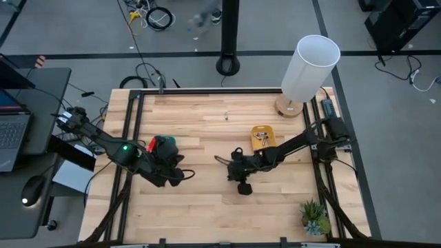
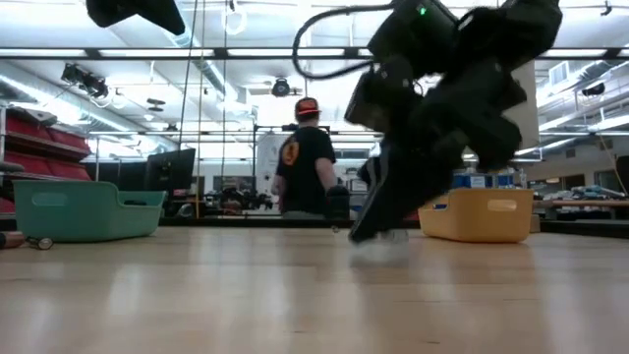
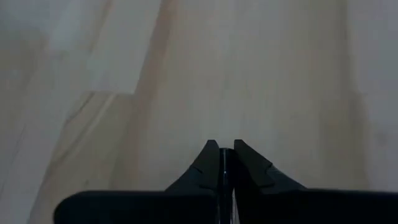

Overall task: Sort batteries
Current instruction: Put the silver battery into the yellow bin

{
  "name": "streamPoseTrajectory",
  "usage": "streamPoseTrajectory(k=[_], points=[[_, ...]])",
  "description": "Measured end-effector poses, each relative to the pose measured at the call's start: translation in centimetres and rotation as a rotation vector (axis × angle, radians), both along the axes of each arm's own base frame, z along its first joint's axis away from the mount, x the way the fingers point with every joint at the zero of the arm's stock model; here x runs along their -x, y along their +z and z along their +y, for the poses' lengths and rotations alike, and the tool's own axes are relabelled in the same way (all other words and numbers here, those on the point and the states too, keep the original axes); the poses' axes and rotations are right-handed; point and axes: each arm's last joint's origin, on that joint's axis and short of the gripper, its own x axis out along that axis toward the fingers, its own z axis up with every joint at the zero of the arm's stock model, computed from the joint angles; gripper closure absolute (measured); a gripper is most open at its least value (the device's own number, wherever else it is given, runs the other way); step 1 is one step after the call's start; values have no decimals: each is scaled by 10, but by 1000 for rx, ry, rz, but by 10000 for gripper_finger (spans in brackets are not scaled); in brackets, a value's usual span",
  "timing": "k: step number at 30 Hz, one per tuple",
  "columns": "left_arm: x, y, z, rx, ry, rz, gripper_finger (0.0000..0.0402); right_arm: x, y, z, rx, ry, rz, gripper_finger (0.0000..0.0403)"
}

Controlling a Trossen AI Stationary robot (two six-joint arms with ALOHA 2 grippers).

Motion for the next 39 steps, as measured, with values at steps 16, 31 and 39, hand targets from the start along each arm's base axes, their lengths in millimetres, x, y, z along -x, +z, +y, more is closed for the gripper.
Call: streamPoseTrajectory(k=[16,31,39], points=[[-1,3,5,-229,19,-32,387,81,107,-71,309,-371,171,365],[-5,4,8,-24,215,-157,355,82,137,-104,91,-688,60,251],[-15,9,14,-3,239,-229,330,24,148,-173,-41,-813,-34,274]])
